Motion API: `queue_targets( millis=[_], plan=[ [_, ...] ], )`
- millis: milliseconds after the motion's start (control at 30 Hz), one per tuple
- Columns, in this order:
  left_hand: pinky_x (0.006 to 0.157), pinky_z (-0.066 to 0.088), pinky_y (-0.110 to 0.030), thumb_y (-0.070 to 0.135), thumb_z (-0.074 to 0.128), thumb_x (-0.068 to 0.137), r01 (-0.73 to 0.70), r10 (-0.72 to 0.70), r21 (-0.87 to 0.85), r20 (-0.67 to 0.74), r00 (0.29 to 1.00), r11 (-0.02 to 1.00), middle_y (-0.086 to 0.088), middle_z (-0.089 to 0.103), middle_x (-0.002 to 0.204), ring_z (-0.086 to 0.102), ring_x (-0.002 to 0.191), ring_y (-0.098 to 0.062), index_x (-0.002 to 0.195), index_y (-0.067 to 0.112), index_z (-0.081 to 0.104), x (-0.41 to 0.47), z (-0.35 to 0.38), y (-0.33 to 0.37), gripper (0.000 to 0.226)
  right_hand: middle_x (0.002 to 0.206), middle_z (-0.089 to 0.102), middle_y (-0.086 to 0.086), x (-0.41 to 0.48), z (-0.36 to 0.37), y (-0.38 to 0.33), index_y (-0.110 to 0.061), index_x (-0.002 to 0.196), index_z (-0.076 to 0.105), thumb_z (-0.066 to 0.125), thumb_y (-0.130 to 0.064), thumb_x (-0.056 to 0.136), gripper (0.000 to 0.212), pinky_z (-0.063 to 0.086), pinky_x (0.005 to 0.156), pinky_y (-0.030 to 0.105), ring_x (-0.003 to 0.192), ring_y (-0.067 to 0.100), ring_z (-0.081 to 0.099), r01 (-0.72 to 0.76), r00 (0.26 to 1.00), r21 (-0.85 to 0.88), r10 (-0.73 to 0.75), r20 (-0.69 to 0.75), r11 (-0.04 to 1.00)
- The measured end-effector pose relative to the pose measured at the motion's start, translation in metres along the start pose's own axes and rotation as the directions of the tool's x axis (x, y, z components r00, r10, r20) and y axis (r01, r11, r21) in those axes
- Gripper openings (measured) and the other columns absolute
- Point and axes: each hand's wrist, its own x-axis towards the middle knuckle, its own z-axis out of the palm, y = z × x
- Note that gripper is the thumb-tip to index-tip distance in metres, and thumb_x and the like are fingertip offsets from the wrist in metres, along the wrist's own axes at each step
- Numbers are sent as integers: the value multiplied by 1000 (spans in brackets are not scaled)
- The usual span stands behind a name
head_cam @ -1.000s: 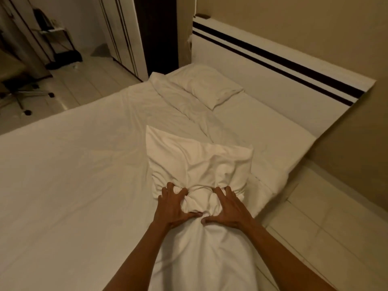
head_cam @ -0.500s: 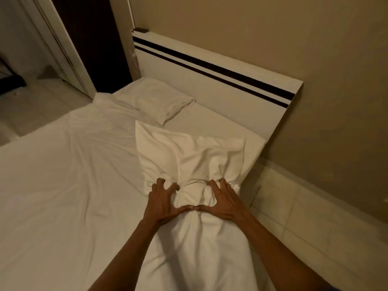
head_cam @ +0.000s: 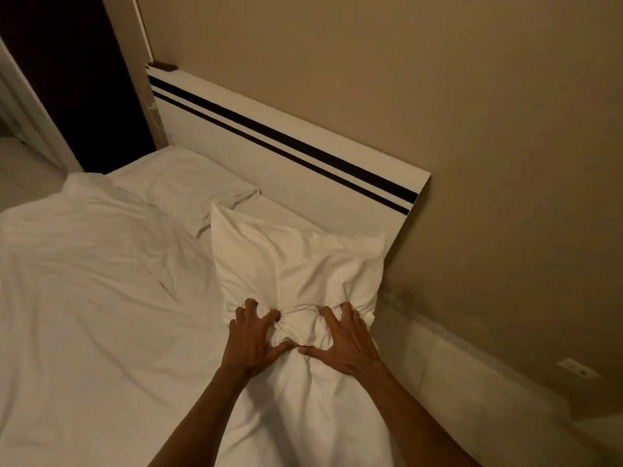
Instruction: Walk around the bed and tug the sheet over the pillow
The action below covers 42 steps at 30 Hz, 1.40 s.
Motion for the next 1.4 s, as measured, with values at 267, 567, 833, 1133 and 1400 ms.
queue_targets(
  millis=[267,567,833,1133,1400],
  plan=[
    [78,47,-45,88,46,66,100,-100,3,1,995,995,-9,41,116,45,97,-29,113,32,58,106,36,36,74,131,39,8,110,-25,76,-32,138,41,41,-101,58,106,42,101,43,119,29,44,47,998,-50,-45,40,998],
    [85,47,-46,87,50,63,388,-389,-32,-124,913,921,-9,40,121,43,105,-30,115,32,58,204,68,61,76,123,45,11,265,-36,131,-26,132,48,44,-99,58,104,48,92,44,108,33,50,341,937,-48,-335,99,939],
    [84,47,-49,85,49,63,638,-648,-119,-200,735,761,-12,40,121,43,103,-34,113,29,58,280,89,63,76,122,43,11,400,-47,132,-27,131,46,55,-92,60,96,49,88,46,106,36,51,582,803,-57,-562,197,811],
    [85,47,-48,84,53,65,730,-742,-151,-228,631,667,-10,40,119,44,102,-33,113,29,58,387,124,-2,74,127,42,11,549,-5,118,-27,132,44,52,-93,60,98,49,90,47,108,36,51,658,740,-64,-628,242,750],
    [113,19,-59,61,44,91,908,-906,-24,58,419,419,-14,-12,161,11,145,-41,153,33,8,441,262,-70,77,162,0,21,650,136,130,-33,157,4,56,-77,79,103,16,115,61,147,45,6,616,683,-122,-451,575,778]
  ],
)
